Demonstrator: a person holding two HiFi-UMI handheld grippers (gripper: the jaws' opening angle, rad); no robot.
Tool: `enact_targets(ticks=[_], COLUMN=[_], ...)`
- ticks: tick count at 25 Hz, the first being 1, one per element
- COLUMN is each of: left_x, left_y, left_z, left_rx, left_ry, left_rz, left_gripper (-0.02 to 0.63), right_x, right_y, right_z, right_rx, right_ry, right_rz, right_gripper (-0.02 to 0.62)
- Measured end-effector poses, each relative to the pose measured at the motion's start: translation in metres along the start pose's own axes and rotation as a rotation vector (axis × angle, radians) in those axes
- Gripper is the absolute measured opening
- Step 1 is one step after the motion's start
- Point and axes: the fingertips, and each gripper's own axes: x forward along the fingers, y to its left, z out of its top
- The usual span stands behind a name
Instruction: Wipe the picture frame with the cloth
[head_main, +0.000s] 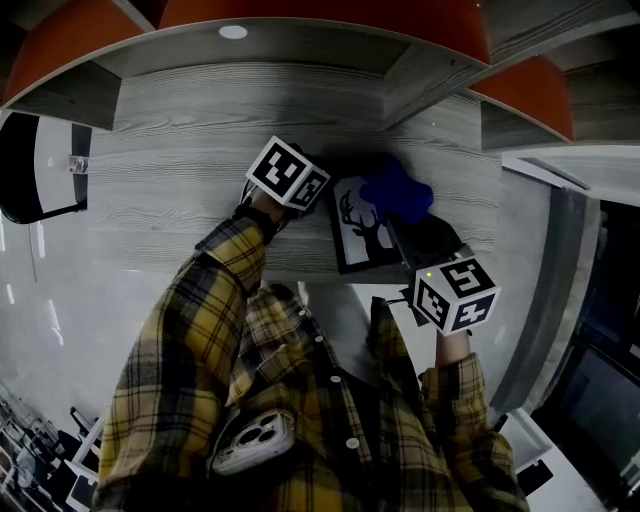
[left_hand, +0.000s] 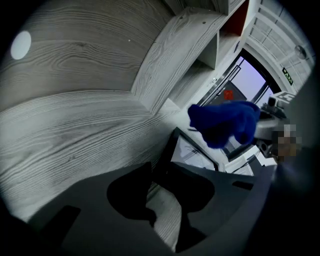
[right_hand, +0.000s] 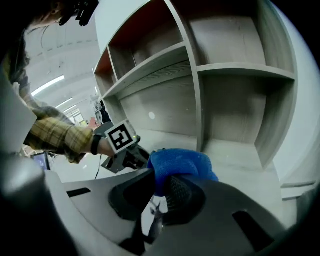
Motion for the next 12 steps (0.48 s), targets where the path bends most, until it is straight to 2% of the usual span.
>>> enact_targets(ticks=[4,8,12], left_x=[0.001,0.000,0.000], left_y=[-0.001,0.000,0.000], left_z=[0.000,0.000,0.001], left_rx=[0.004,0.004,-0.005], left_ry=[0.009,0.007,-0.009], left_rz=[-0.001,0.002,0.000], left_gripper=[0.106,0.106,0.106], right_x=[0.047,0.088,0.090], right_y=[-0.032,-0.049,-0.056], right_z=[0.004,-0.033,-0.065], right_rx=[-0.006,-0.006,0.020], right_ry=[0.039,0.177,0.222], right_rz=[-0.030,-0.050,-0.062], right_gripper=[0.046,0.047,0.047])
